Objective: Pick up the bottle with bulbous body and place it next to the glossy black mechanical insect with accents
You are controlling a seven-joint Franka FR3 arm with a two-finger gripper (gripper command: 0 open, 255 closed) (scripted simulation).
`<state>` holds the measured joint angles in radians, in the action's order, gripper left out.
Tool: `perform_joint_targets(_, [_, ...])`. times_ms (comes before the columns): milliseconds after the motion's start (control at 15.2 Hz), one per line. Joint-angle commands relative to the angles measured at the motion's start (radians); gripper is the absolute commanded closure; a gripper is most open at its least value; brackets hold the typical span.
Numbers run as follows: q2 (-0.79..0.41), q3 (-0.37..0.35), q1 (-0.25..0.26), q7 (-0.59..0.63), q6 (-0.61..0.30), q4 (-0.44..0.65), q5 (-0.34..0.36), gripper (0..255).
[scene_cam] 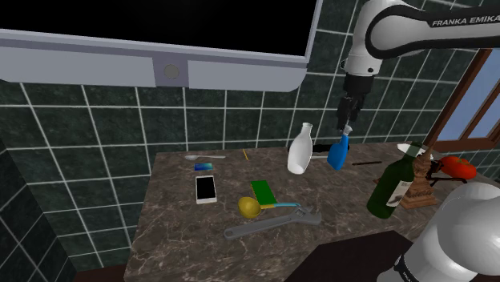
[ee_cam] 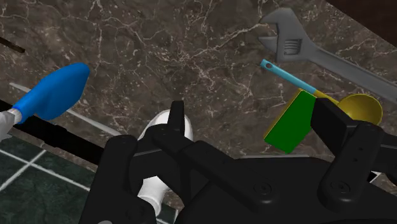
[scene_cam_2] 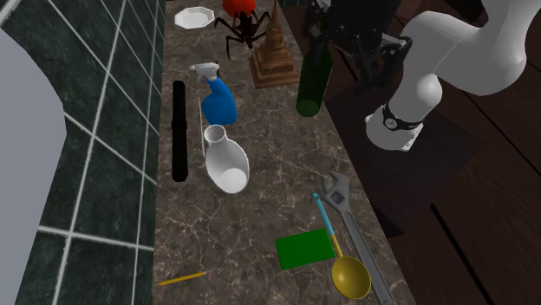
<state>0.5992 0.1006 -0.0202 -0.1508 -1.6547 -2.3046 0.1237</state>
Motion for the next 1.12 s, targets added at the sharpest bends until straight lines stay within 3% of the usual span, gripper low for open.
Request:
perform_joint_targets(0, [-0.08, 0.025, -0.003, -0.026, -0.044, 0.038, 0.005, 0])
perform_joint_targets(528, [-0.385, 0.098, -0.008, -0.118, -0.169, 0.219, -0.022, 0])
perform_joint_targets(1056, [-0.708, 0.142, -0.033, -0.221, -0.214, 0.486, -0.102, 0])
